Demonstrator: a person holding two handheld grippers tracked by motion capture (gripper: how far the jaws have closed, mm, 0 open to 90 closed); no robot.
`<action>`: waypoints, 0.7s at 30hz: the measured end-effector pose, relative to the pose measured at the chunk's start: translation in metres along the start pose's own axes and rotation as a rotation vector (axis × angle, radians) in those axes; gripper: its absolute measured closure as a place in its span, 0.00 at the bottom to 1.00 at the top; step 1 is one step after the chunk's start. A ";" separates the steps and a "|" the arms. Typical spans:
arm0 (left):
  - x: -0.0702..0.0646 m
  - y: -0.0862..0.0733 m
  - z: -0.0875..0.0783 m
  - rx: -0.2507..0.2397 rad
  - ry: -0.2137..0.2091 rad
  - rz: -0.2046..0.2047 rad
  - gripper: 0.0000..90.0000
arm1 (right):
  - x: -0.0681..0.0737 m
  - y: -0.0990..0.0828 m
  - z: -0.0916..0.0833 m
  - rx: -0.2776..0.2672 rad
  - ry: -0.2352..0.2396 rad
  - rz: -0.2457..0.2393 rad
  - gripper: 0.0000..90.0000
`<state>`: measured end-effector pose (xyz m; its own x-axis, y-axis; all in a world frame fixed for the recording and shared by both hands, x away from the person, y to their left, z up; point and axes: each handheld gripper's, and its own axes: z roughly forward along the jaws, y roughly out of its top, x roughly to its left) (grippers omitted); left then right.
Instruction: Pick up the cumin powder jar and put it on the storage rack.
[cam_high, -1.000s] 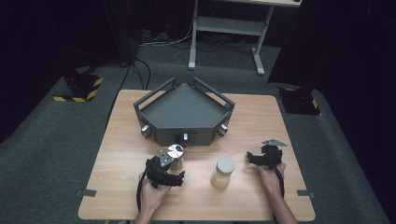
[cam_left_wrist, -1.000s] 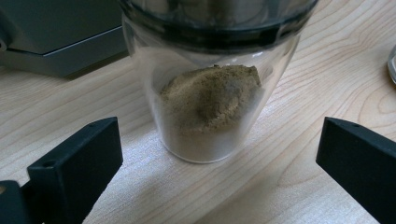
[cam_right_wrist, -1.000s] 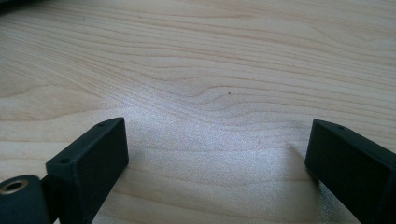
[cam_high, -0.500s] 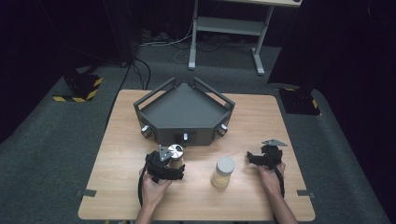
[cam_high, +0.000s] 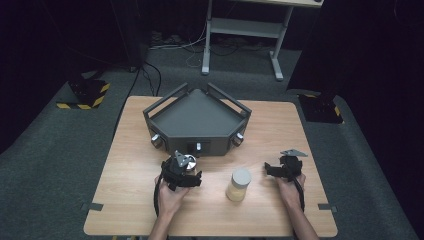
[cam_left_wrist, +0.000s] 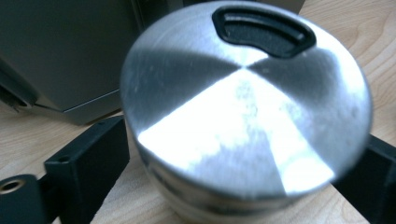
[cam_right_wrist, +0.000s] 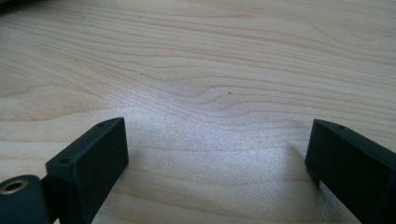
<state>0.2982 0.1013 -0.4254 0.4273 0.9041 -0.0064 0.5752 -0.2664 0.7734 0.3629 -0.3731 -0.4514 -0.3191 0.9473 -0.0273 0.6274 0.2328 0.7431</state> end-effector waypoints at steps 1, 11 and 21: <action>-0.001 0.002 0.000 0.006 -0.005 -0.011 0.09 | 0.000 0.000 0.000 0.000 0.000 0.000 0.06; -0.005 0.007 0.007 0.017 0.014 -0.012 0.23 | 0.000 0.000 0.000 0.000 0.000 0.002 0.06; -0.005 0.007 0.010 0.026 0.017 -0.009 0.35 | 0.000 0.000 0.000 0.000 -0.001 0.002 0.06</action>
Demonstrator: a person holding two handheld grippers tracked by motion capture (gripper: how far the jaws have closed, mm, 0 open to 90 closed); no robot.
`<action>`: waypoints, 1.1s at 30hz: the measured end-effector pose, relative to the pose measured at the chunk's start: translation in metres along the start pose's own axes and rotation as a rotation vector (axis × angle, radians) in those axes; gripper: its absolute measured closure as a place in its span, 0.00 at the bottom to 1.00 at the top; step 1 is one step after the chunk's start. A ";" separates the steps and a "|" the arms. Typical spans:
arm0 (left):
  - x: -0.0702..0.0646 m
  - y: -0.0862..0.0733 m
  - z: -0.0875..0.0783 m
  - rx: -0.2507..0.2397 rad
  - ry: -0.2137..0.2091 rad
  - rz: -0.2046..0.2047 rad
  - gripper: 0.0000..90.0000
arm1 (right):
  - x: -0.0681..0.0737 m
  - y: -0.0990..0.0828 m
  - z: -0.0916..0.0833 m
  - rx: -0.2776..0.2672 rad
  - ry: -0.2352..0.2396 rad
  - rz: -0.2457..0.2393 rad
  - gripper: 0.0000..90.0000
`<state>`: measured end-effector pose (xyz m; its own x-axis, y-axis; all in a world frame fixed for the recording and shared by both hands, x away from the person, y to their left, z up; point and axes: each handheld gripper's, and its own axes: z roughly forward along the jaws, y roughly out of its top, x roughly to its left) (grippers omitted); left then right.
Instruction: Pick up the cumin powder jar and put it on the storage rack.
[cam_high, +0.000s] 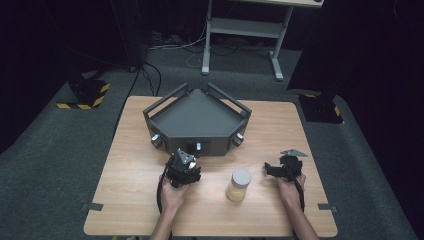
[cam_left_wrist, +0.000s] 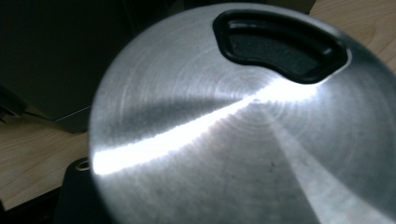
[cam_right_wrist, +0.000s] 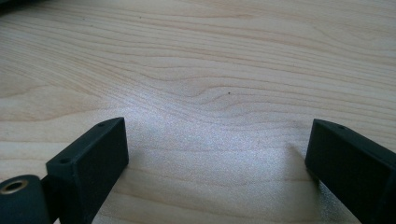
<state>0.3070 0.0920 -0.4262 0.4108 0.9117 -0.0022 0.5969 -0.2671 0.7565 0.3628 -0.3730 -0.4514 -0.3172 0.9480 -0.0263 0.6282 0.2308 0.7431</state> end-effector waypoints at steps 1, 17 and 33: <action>0.000 0.000 0.000 0.001 0.001 -0.001 0.35 | 0.000 0.000 0.000 0.000 0.000 0.000 0.06; -0.001 0.003 -0.012 -0.023 -0.001 0.021 0.35 | 0.000 0.000 0.000 0.000 0.000 0.000 0.06; 0.001 0.031 -0.037 -0.034 -0.053 0.056 0.35 | 0.000 0.000 0.000 0.000 -0.001 0.000 0.06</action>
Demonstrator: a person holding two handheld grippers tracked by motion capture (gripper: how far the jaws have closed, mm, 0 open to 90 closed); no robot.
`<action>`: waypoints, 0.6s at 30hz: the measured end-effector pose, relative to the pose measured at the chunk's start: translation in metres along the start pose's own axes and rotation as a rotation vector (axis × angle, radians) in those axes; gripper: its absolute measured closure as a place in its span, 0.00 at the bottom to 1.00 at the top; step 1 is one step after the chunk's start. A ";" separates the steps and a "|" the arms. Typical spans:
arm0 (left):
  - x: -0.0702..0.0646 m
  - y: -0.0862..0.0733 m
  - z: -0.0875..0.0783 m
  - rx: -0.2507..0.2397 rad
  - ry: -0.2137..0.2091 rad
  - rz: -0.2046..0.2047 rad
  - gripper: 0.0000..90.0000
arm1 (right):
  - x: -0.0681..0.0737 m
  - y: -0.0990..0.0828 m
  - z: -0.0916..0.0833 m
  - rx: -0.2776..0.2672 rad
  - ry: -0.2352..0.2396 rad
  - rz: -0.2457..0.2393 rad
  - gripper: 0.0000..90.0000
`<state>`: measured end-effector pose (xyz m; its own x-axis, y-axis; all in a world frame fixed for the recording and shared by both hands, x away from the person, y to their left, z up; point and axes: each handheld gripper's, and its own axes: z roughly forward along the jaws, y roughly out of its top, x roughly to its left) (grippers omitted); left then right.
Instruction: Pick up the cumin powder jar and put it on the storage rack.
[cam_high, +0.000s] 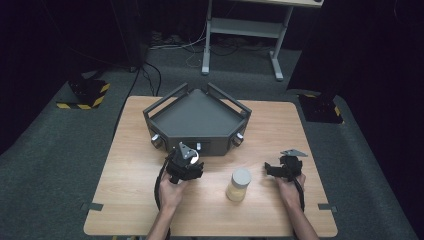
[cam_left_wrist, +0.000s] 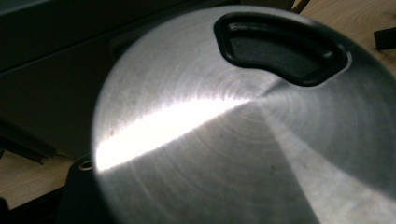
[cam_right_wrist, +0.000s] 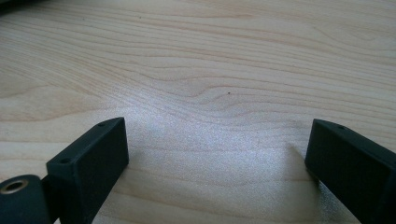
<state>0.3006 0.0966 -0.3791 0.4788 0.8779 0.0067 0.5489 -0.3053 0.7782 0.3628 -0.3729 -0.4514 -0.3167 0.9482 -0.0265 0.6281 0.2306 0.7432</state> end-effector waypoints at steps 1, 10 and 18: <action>0.000 0.002 -0.001 0.002 -0.002 0.004 0.35 | 0.000 0.000 0.000 0.000 0.000 0.000 0.06; 0.001 0.022 -0.014 0.001 -0.017 0.023 0.35 | 0.000 0.000 0.000 -0.001 -0.002 0.001 0.06; 0.005 0.045 -0.024 -0.003 -0.013 0.047 0.35 | 0.000 0.001 0.000 0.001 -0.001 0.004 0.06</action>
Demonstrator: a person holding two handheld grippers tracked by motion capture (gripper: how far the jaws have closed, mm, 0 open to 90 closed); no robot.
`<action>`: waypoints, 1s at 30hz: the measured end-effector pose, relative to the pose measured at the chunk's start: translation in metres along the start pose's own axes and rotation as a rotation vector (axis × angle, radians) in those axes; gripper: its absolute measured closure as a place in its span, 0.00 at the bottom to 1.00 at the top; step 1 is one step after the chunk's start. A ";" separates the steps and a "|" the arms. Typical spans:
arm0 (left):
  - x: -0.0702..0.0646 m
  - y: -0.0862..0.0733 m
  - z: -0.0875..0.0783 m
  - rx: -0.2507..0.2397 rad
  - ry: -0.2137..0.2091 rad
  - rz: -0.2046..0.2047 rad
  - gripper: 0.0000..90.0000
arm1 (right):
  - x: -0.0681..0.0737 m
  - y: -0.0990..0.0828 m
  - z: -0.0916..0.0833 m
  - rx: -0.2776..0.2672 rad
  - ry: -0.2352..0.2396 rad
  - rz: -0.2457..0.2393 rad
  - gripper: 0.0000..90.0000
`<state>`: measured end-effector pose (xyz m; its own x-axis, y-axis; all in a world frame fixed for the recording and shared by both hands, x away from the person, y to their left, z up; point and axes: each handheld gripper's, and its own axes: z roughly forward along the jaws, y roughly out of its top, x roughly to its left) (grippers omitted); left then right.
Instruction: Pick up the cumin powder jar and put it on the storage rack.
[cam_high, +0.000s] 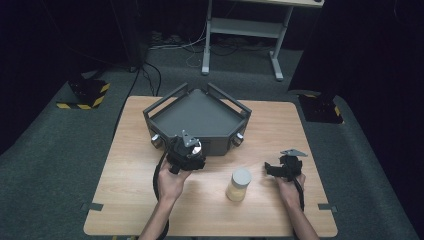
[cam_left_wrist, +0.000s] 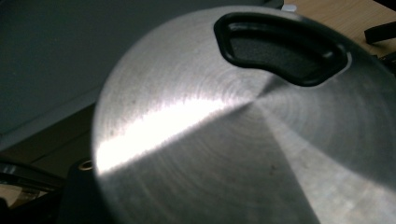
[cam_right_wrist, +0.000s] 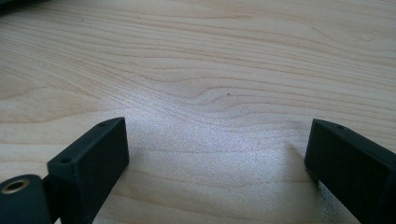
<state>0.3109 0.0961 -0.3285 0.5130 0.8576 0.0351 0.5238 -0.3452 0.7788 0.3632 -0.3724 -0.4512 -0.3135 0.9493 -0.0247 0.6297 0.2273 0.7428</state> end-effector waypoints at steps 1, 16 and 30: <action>0.000 0.002 -0.001 0.000 0.001 0.000 0.35 | 0.000 0.000 0.000 -0.001 0.000 -0.001 0.06; 0.018 0.046 -0.009 0.000 -0.001 -0.012 0.35 | 0.000 0.000 0.001 -0.003 -0.001 -0.002 0.07; 0.045 0.077 0.003 -0.017 0.019 -0.147 0.35 | 0.000 0.000 0.001 -0.003 0.000 -0.001 0.07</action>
<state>0.3767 0.1072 -0.2687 0.4187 0.9055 -0.0688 0.5809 -0.2088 0.7867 0.3637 -0.3723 -0.4516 -0.3143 0.9490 -0.0258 0.6270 0.2279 0.7449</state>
